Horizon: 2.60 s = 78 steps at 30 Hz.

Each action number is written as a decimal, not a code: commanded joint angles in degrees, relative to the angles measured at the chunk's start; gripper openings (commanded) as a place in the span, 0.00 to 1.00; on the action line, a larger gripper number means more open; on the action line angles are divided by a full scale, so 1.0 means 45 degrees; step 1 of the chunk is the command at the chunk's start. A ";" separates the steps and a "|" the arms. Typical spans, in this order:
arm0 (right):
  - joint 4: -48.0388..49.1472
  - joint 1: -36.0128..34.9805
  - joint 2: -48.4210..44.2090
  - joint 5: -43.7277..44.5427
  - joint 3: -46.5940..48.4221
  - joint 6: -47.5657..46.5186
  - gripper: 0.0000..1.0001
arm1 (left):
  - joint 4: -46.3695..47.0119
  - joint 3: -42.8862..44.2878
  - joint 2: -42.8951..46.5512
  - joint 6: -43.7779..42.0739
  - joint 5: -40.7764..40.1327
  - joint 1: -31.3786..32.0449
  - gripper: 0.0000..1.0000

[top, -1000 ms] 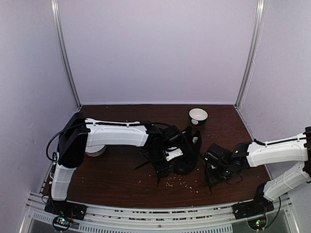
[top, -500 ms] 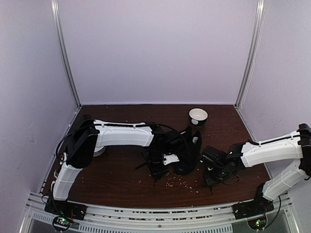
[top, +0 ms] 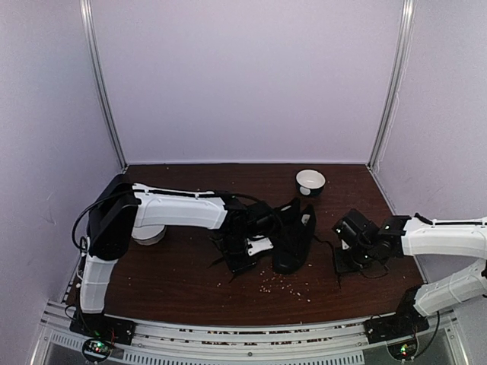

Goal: Tie the shoes
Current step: Pick up the shoelace from the shoe, then pick up the shoelace from the center of the board.

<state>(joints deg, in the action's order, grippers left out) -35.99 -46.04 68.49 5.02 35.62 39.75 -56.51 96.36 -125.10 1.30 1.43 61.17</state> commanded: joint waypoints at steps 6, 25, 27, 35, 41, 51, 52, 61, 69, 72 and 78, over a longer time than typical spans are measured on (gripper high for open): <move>0.2828 0.3144 0.2180 -0.0428 0.1465 -0.1881 0.00 | 0.2053 0.2894 -0.0789 -0.0320 -0.0796 -0.0216 0.00; 0.5218 0.0747 0.4057 -0.3397 0.1525 -0.1175 0.00 | 0.1333 0.4317 -0.2400 -0.1910 0.2880 0.0589 0.00; 0.5277 0.0475 0.3837 -0.3584 0.1357 -0.0947 0.00 | 0.1561 0.3844 -0.2108 -0.1967 0.2963 0.0740 0.00; 0.5727 -0.0011 0.2469 -0.4076 -0.0025 0.0299 0.00 | 0.2272 0.2409 -0.0941 -0.1721 0.3011 0.0813 0.00; 0.3570 0.0053 0.0802 -0.2980 0.0334 0.0120 0.00 | 0.2964 0.1401 0.0995 -0.1294 0.1600 0.0588 0.00; -0.0040 0.1905 -0.2559 -0.2222 0.2073 -0.1697 0.00 | 0.3865 -0.0120 0.4631 -0.1194 -0.0710 -0.0545 0.00; -0.0239 0.2086 -0.2519 -0.2037 0.2130 -0.1837 0.00 | 0.3866 -0.0055 0.4669 -0.1274 -0.0755 -0.0580 0.00; -0.0522 0.1435 -0.0440 -0.1405 0.2025 -0.2305 0.55 | 0.3922 0.0300 0.4684 -0.1338 -0.0961 -0.0585 0.00; -0.0359 0.0811 0.2511 -0.1608 0.3042 -0.3339 0.62 | 0.3888 0.0355 0.4655 -0.1578 -0.1287 -0.0657 0.00; -0.0355 0.0666 0.3582 -0.1376 0.3332 -0.3502 0.56 | 0.3903 0.0308 0.4675 -0.1561 -0.1363 -0.0719 0.00; 0.0167 0.0643 0.5127 -0.1392 0.3558 -0.3796 0.48 | 0.3985 0.0329 0.4657 -0.1611 -0.1353 -0.0761 0.00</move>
<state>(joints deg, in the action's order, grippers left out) -36.60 -43.00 88.53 -2.68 50.13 24.25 -40.45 97.38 -103.77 -5.04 -4.12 58.13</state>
